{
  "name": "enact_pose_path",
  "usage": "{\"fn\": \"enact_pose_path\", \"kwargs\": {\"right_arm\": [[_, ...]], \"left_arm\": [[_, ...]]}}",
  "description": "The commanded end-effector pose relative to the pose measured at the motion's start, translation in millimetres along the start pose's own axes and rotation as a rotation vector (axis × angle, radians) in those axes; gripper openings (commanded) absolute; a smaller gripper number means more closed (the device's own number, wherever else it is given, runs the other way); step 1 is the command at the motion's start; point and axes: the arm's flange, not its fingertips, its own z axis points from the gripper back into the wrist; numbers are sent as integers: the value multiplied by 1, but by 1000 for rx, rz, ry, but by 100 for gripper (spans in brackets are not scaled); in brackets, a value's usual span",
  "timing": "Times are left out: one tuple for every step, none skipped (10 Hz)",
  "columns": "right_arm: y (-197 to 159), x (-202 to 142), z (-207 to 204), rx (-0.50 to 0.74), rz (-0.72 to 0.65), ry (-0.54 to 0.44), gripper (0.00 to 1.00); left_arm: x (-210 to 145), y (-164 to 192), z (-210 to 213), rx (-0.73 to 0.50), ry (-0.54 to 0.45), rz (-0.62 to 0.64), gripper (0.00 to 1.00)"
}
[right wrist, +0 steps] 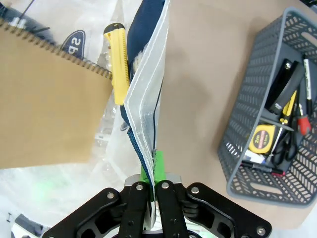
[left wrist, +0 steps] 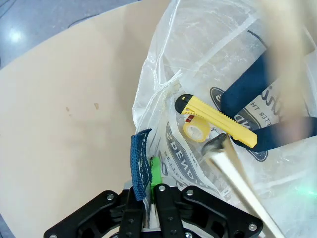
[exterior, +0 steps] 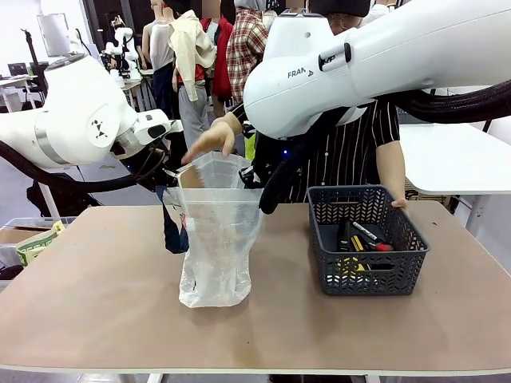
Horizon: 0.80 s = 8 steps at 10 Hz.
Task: Transfer purchased items from the store into the shopping bag.
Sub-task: Move the Reusable shopping bag to the right side of the table.
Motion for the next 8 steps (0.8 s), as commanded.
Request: {"fn": "enact_pose_path", "kwargs": {"right_arm": [[-1, -1, 0, -4, 1, 0, 0], [-1, -1, 0, -4, 1, 0, 0], [-1, -1, 0, -4, 1, 0, 0], [-1, -1, 0, -4, 1, 0, 0], [-1, -1, 0, -4, 1, 0, 0], [-1, -1, 0, -4, 1, 0, 0], [-1, -1, 0, -4, 1, 0, 0], [-1, -1, 0, -4, 1, 0, 0]], "left_arm": [[0, 1, 0, 1, 0, 1, 0], [0, 1, 0, 1, 0, 1, 0], [0, 1, 0, 1, 0, 1, 0], [0, 1, 0, 1, 0, 1, 0], [0, 1, 0, 1, 0, 1, 0], [0, 1, 0, 1, 0, 1, 0], [0, 1, 0, 1, 0, 1, 0], [0, 1, 0, 1, 0, 1, 0]]}}
